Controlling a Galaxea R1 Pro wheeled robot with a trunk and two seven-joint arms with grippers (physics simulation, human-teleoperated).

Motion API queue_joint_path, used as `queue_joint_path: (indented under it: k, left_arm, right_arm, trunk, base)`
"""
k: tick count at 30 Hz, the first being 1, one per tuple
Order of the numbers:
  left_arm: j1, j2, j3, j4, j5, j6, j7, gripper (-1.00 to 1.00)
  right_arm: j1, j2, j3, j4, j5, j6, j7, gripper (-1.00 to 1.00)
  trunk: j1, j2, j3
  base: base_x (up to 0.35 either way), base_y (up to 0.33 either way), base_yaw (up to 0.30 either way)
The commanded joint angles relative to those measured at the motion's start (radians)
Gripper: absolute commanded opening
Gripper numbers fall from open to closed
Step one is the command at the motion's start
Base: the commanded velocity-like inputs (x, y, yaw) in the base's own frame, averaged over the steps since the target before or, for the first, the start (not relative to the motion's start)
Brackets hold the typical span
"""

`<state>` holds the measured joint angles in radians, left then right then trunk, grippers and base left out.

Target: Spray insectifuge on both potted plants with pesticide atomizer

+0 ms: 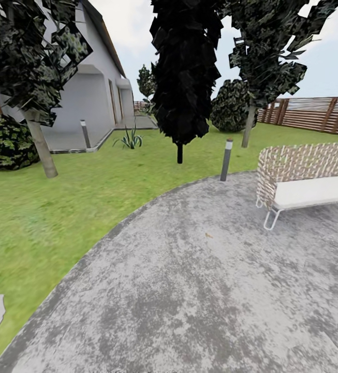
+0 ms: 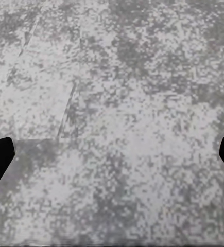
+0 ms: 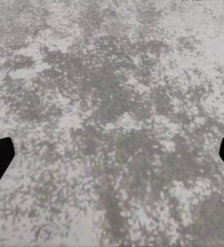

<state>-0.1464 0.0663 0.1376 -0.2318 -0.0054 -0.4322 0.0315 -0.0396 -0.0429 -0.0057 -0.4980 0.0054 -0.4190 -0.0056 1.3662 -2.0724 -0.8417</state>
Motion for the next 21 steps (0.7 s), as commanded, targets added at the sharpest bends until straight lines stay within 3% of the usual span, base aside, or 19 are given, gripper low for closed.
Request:
queue_joint_path:
  k: [1,21]
  left_arm:
    - [-0.001,0.0,0.0,0.001,-0.001,-0.003,0.002,1.0]
    - [-0.001,0.004,0.002,-0.003,-0.001,-0.003,0.004,1.0]
  right_arm:
    - [0.0,0.0,0.0,0.0,0.001,-0.003,-0.001,1.0]
    - [0.0,0.0,0.0,0.0,0.001,-0.003,-0.001,1.0]
  trunk:
    - [0.004,-0.008,-0.005]
    - [0.08,-0.148,-0.084]
  base:
    - [0.0,0.0,0.271]
    - [0.0,0.0,0.268]
